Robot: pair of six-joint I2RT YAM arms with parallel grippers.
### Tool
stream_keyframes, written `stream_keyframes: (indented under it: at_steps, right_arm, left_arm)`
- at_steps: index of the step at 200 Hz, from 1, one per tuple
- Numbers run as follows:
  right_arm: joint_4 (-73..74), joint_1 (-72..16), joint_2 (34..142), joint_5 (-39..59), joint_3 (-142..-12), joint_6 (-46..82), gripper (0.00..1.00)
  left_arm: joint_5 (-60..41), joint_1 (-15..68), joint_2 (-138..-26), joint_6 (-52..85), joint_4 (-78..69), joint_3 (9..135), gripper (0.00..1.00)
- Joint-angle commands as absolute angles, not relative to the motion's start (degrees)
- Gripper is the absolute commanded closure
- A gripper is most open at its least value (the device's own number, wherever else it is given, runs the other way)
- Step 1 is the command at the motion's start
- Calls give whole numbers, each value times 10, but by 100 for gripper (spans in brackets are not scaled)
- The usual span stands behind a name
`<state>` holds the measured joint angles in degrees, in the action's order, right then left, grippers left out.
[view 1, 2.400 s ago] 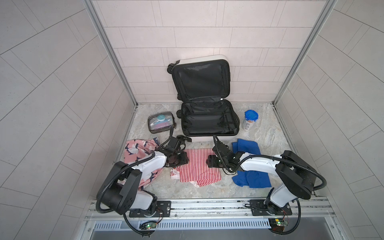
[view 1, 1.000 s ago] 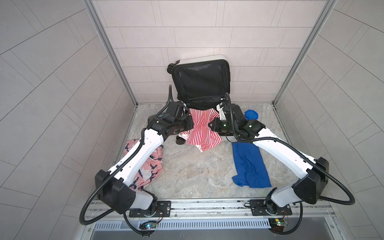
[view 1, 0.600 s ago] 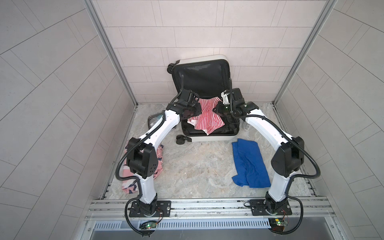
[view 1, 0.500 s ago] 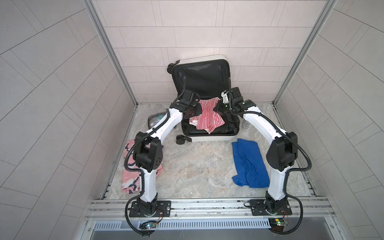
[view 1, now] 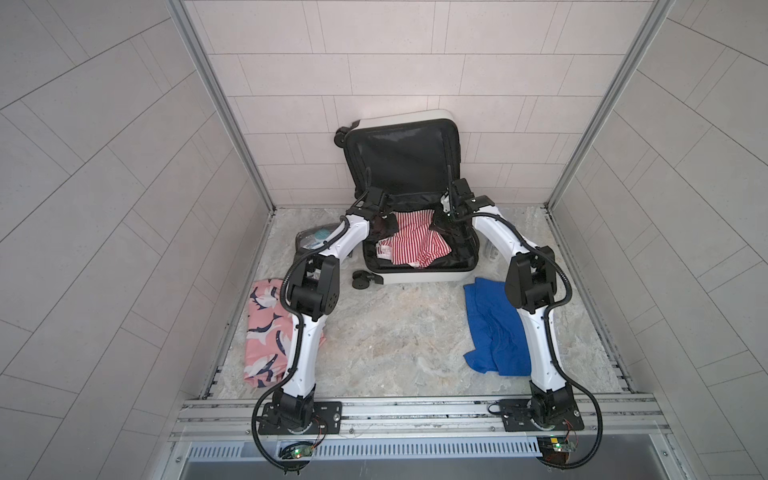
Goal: Pack the luggage
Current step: 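Lift the striped shirt with both grippers and carry it into the suitcase, then lower the shirt into the suitcase and open both grippers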
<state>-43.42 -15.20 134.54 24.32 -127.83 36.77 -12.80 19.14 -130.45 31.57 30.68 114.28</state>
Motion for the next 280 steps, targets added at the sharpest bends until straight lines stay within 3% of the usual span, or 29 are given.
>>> stream_keyframes:
  at_steps: [1, 14, 46, 133, 189, 244, 280]
  right_arm:
    - [-466, -149, 1347, 226, -1312, 356, 53]
    - [-472, -148, 1346, 219, -1321, 353, 45]
    - [-494, -148, 1335, 198, -1348, 348, 39]
    - [-556, -148, 1238, 86, -1355, 310, 34]
    - [-570, -146, 1244, 75, -1355, 293, 33]
    - [-577, -142, 1260, 77, -1354, 298, 34]
    - [-575, -141, 1260, 80, -1355, 300, 35]
  left_arm:
    - [-120, 182, -1314, 308, 332, 1172, 60]
    - [-110, 181, -1308, 305, 335, 1171, 48]
    - [-83, 181, -1285, 300, 346, 1171, 40]
    - [-39, 181, -1160, 290, 355, 1144, 40]
    - [-55, 181, -1095, 280, 345, 1092, 40]
    - [-105, 198, -1145, 276, 348, 1080, 35]
    - [-130, 235, -1234, 270, 365, 1149, 32]
